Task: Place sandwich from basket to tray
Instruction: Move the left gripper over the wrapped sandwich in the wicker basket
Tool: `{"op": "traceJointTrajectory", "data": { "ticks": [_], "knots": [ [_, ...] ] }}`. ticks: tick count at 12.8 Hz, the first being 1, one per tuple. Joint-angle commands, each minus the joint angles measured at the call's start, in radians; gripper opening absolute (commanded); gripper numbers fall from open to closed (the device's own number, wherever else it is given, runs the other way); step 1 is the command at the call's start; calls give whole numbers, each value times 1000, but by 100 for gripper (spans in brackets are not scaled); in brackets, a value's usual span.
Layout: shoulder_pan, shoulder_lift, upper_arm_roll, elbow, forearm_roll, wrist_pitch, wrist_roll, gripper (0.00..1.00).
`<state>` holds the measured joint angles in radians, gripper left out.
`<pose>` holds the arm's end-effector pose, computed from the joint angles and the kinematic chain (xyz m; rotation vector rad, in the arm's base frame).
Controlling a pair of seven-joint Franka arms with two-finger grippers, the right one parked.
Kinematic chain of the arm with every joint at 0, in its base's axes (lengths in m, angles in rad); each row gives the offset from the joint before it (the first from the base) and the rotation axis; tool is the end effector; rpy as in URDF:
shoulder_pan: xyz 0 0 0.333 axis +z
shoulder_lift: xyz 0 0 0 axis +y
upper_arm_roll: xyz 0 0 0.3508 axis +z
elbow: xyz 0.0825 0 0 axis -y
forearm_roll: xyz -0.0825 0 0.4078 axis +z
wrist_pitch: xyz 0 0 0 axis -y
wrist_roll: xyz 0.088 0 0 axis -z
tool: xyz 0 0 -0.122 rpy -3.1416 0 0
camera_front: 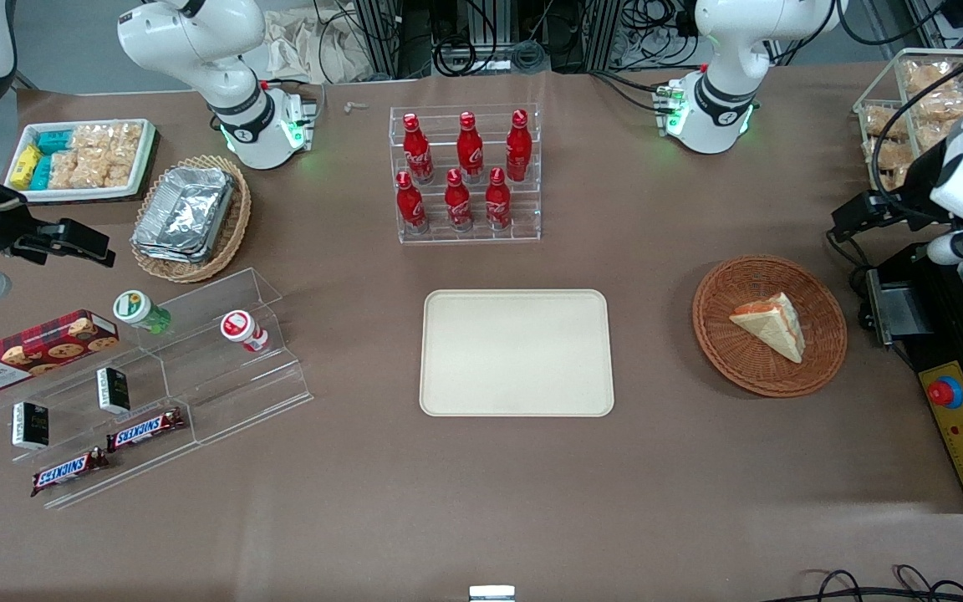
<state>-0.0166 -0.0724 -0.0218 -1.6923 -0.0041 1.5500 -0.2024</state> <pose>0.5471 -0.0220 0.6234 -3.1233 -0.2570 0.1093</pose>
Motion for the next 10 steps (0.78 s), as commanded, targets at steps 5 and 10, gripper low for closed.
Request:
{"op": "traceJointTrajectory", "data": {
  "ticks": [5, 10],
  "knots": [
    [4, -165, 112, -342, -8, 137, -110, 100],
    [4, -139, 111, -507, -4, 386, -331, 100]
  ]
}}
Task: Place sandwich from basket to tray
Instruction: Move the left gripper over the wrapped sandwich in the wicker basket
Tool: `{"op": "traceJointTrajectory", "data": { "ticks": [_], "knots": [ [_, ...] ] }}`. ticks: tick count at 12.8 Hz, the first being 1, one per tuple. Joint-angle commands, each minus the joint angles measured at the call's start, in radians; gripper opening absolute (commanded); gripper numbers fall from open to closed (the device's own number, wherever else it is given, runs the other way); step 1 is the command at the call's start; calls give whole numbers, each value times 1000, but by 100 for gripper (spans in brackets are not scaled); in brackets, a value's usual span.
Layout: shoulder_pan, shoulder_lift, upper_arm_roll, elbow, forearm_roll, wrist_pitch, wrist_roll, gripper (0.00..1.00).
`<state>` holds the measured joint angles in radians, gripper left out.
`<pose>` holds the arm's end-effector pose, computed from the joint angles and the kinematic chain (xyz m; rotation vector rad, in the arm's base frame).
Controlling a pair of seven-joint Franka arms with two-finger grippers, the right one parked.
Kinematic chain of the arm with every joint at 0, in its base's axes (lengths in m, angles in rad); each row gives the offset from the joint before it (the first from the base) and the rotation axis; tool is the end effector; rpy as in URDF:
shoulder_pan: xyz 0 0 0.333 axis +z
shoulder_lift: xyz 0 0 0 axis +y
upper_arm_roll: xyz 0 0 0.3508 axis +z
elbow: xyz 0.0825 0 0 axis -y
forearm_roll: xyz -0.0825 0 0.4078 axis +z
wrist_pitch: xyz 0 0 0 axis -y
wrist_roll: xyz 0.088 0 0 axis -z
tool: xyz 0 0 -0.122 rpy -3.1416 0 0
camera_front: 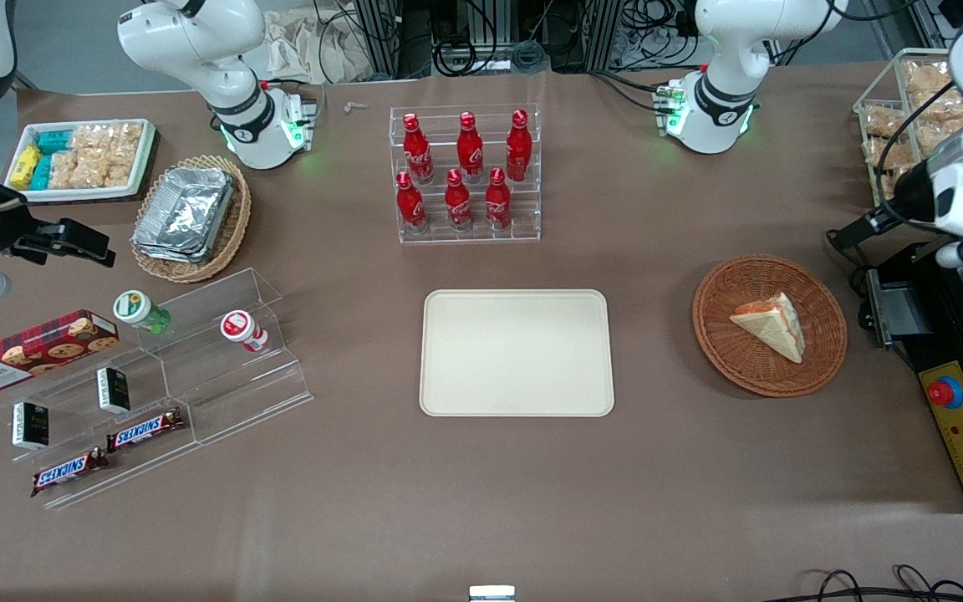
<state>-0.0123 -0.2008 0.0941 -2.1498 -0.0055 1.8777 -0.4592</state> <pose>0.4977 0.0423 0.4909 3.0160 0.8352 -0.1180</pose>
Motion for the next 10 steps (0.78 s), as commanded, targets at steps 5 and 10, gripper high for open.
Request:
{"op": "traceJointTrajectory", "data": {
  "ticks": [5, 10],
  "knots": [
    [-8, 181, -8, -73, 1, 260, -283, 100],
    [-8, 273, -10, -76, -16, 348, -328, 100]
  ]
}}
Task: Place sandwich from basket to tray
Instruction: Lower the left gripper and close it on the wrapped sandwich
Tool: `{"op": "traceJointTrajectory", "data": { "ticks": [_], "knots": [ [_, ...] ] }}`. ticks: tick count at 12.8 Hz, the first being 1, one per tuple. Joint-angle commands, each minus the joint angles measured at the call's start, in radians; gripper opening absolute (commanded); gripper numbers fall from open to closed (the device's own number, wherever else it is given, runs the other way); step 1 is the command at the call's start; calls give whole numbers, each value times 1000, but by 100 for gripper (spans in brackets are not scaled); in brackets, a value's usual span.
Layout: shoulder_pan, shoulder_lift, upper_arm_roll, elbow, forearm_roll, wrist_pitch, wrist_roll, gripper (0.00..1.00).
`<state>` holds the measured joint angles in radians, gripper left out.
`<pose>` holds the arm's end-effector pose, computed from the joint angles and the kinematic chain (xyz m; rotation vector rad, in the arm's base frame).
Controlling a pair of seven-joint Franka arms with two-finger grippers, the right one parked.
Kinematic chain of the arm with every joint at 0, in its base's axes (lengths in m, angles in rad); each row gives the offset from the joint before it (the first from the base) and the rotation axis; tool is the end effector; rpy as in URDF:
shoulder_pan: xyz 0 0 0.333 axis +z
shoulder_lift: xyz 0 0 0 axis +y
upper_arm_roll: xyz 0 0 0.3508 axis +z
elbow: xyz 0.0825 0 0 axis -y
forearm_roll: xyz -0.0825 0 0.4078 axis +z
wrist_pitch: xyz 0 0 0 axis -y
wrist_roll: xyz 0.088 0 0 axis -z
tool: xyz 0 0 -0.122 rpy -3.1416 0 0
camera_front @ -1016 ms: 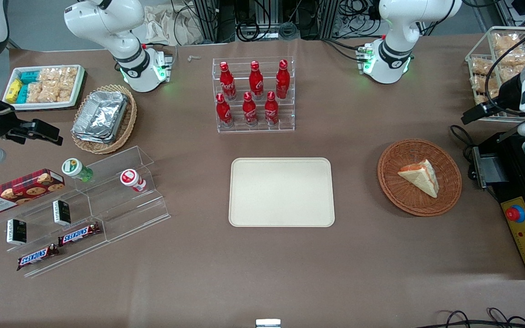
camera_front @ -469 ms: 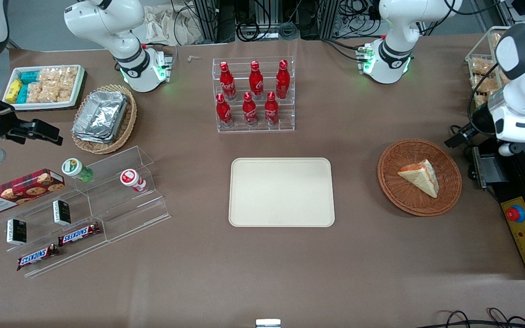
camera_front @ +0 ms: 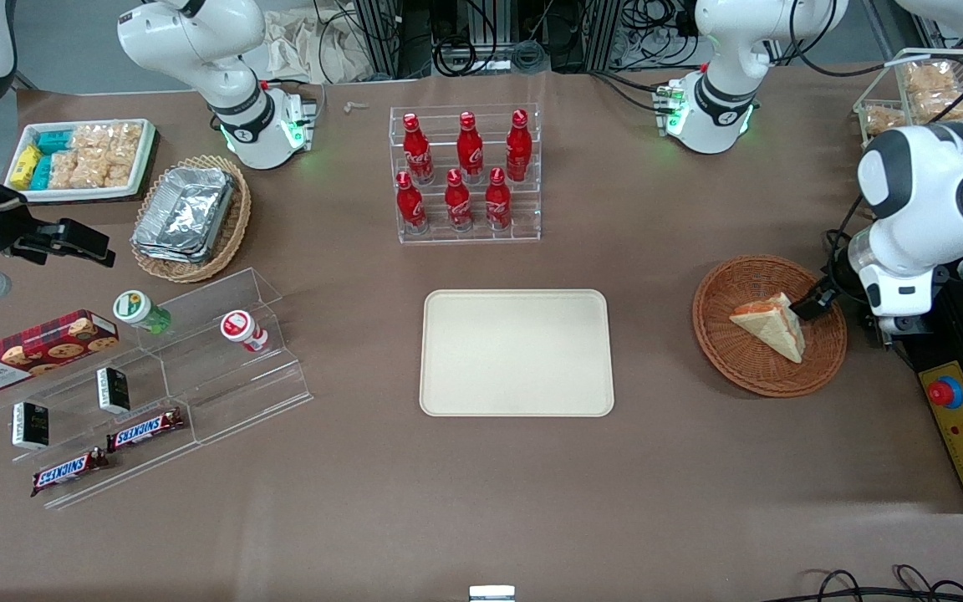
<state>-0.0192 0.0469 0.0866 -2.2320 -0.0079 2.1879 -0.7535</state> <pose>0.5376 0.0358 0.3476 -2.8488 -1.2481 0.1342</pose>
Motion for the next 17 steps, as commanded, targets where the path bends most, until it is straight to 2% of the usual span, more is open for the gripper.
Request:
{"op": "traceJointTrajectory", "data": {
  "ticks": [1, 17],
  "knots": [
    [-2, 49, -2, 8, -38, 65, -67, 100],
    [-8, 267, -10, 0, -44, 277, -86, 100]
  ]
}}
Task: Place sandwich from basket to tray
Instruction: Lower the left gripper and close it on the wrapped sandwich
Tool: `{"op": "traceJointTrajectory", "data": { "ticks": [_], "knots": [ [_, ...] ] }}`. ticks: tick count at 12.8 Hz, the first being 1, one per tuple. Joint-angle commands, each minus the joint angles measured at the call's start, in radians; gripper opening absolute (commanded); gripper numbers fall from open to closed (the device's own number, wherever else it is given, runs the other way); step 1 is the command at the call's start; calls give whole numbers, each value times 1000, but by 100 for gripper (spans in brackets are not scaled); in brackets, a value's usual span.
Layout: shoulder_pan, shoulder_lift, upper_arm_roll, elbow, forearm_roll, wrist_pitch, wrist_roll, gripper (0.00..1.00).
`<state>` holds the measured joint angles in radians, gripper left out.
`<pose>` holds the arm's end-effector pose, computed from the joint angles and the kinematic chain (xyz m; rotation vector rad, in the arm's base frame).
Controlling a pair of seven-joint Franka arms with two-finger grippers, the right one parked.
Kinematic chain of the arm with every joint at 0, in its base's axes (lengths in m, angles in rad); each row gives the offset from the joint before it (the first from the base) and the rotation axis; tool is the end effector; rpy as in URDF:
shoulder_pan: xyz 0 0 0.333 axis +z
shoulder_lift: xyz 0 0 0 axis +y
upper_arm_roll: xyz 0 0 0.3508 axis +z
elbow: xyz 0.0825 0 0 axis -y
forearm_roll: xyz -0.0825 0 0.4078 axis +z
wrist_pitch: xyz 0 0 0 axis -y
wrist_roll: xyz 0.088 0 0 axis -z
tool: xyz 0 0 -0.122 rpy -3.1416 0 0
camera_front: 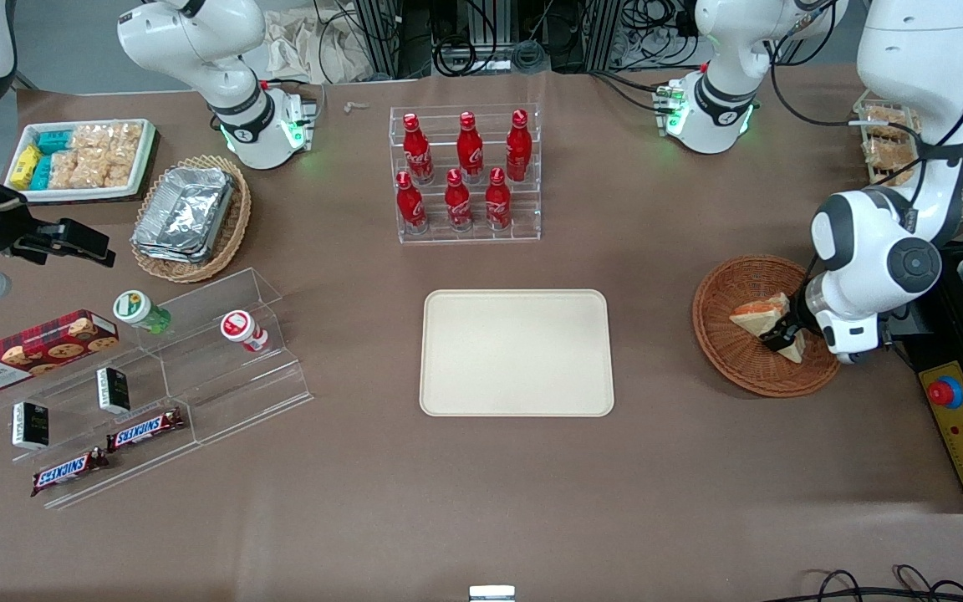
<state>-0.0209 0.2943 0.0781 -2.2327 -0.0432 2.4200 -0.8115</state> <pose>0.5569 0.0318 0.2290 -2.7933 -1.3502 0.1549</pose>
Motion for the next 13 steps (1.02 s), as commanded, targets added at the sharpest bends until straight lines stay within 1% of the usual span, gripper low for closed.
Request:
{"op": "traceJointTrajectory", "data": {
  "ticks": [1, 2, 3, 4, 5, 7, 10, 13],
  "knots": [
    [-7, 26, -1, 1, -9, 48, -28, 100],
    [-8, 32, -4, 2, -9, 50, -28, 100],
    [-8, 34, -14, 2, -9, 59, -28, 95],
    [-8, 32, -14, 1, -9, 59, -28, 74],
    [-8, 32, -15, 1, -9, 57, -28, 46],
    [-8, 25, -15, 2, -9, 47, -29, 0],
    [-8, -7, -15, 7, -9, 10, -35, 0],
    [-8, -110, -21, 28, -7, -145, -20, 0]
  ]
}}
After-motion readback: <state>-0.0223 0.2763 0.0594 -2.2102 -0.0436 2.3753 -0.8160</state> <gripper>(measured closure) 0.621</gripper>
